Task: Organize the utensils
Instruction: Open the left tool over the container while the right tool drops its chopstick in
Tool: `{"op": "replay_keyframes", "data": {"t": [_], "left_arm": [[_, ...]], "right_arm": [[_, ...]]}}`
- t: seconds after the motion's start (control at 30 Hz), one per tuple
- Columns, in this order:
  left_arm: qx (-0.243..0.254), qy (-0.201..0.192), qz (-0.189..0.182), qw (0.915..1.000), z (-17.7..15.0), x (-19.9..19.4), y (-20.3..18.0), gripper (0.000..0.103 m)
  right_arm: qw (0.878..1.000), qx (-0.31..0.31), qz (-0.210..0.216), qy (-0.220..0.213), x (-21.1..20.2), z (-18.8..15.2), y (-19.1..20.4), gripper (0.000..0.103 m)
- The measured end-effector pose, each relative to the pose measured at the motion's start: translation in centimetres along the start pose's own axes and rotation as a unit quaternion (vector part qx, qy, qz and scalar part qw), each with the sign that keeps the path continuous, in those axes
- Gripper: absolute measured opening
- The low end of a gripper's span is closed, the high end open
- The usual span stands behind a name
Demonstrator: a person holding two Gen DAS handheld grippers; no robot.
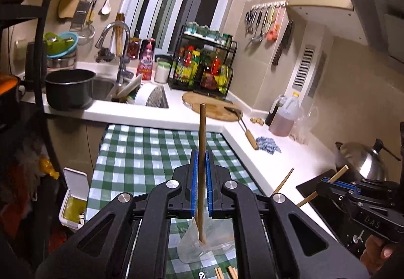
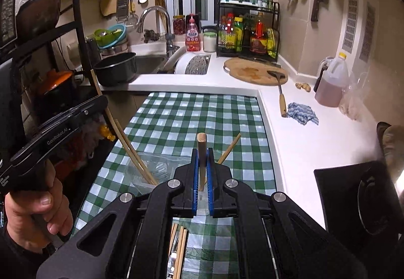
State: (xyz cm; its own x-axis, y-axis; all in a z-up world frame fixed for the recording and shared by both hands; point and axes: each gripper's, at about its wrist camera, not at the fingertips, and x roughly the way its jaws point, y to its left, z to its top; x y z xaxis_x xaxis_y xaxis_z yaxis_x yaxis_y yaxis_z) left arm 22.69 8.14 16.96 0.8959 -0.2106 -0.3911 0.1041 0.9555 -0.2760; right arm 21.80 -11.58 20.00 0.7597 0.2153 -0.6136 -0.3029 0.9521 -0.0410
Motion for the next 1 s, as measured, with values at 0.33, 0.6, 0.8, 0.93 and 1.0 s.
{"op": "replay_keyframes", "data": {"t": [0.33, 0.6, 0.8, 0.93, 1.0], "left_arm": [[0.006, 0.035, 0.002, 0.9994, -1.5, 1.9, 0.1, 0.007], [0.022, -0.009, 0.006, 0.9997, -1.0, -1.5, -0.7, 0.035], [0.035, -0.048, 0.011, 0.9982, -0.7, -5.8, -2.2, 0.035], [0.051, -0.06, 0.019, 0.9967, -1.5, -8.5, -3.3, 0.035], [0.061, -0.061, 0.022, 0.996, -2.3, -9.4, -3.8, 0.035]], "right_arm": [[0.999, 0.022, 0.013, 0.043, 3.7, -1.1, -1.1, 0.011], [1.0, 0.016, -0.005, 0.009, 0.5, -1.6, -1.6, 0.035], [0.999, 0.017, -0.004, -0.047, -4.2, -3.9, -1.9, 0.037], [0.997, 0.017, 0.005, -0.075, -6.6, -6.9, -1.9, 0.037], [0.997, 0.016, 0.012, -0.081, -7.4, -8.7, -1.7, 0.037]]}}
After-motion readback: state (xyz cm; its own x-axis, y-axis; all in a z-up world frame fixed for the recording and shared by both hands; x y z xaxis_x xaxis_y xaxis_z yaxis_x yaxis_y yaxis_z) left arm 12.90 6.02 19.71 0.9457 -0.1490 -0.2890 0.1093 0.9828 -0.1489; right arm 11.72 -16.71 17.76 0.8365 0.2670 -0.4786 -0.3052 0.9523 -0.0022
